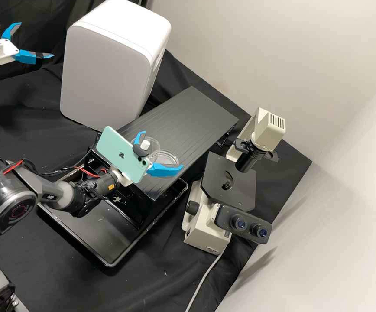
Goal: Place the lid on the petri dish
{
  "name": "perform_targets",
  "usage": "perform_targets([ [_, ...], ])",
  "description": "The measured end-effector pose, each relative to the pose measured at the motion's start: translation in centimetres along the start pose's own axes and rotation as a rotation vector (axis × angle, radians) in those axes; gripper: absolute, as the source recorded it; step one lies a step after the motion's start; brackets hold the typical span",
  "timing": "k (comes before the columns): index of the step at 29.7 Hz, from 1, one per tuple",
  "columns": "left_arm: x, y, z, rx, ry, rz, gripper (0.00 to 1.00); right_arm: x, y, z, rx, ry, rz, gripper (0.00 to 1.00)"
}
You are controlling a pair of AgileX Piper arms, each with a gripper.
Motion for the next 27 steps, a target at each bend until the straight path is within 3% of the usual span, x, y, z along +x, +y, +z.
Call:
perform_targets([
  [13, 0.0, -0.08, 0.0, 0.000, -0.002, -0.003, 1.00, 0.0, 0.0, 0.0, 0.000, 0.000, 0.000, 1.00],
  [15, 0.1, -0.29, 0.3, -0.006, -0.004, -0.009, 1.00, 0.0, 0.0, 0.0, 0.000, 0.000, 0.000, 1.00],
  [17, -0.1, -0.47, 0.8, -0.028, -0.008, -0.014, 1.00, 0.0, 0.0, 0.0, 0.000, 0.000, 0.000, 1.00],
  [18, -0.2, -0.60, 1.3, -0.047, -0.018, -0.017, 1.00, 0.0, 0.0, 0.0, 0.000, 0.000, 0.000, 1.00],
  [20, -0.5, -1.06, 2.4, -0.065, -0.042, -0.032, 1.00, 0.0, 0.0, 0.0, 0.000, 0.000, 0.000, 1.00],
  [24, -1.7, -2.31, 5.4, -0.073, -0.138, -0.083, 1.00, 0.0, 0.0, 0.0, 0.000, 0.000, 0.000, 1.00],
  [27, -2.6, -3.31, 7.2, -0.086, -0.210, -0.095, 1.00, 0.0, 0.0, 0.0, 0.000, 0.000, 0.000, 1.00],
])
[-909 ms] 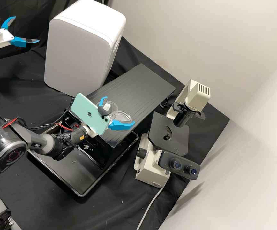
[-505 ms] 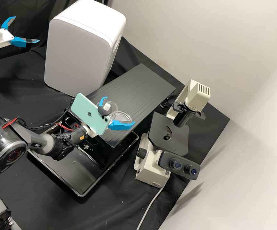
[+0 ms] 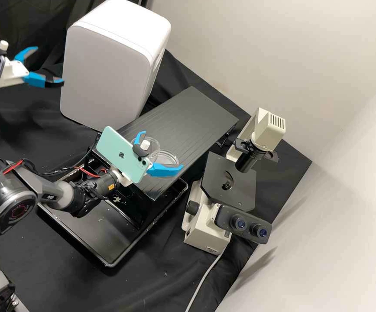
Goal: Place the lid on the petri dish
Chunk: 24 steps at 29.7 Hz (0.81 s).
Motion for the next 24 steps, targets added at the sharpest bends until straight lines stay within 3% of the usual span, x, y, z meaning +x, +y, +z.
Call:
perform_targets([
  [3, -0.5, -0.94, 0.7, -0.026, -0.032, -0.002, 1.00, 0.0, 0.0, 0.0, 0.000, 0.000, 0.000, 1.00],
  [8, -1.9, -2.45, 1.6, -0.063, -0.109, -0.031, 1.00, 0.0, 0.0, 0.0, 0.000, 0.000, 0.000, 1.00],
  [14, -3.5, -3.91, 3.0, -0.032, -0.241, -0.120, 1.00, 0.0, 0.0, 0.0, 0.000, 0.000, 0.000, 1.00],
  [20, -5.0, -4.18, 3.3, -0.058, -0.283, -0.155, 1.00, 0.0, 0.0, 0.0, 0.000, 0.000, 0.000, 1.00],
  [24, -5.9, -4.35, 3.9, -0.050, -0.322, -0.171, 1.00, 0.0, 0.0, 0.0, 0.000, 0.000, 0.000, 1.00],
])
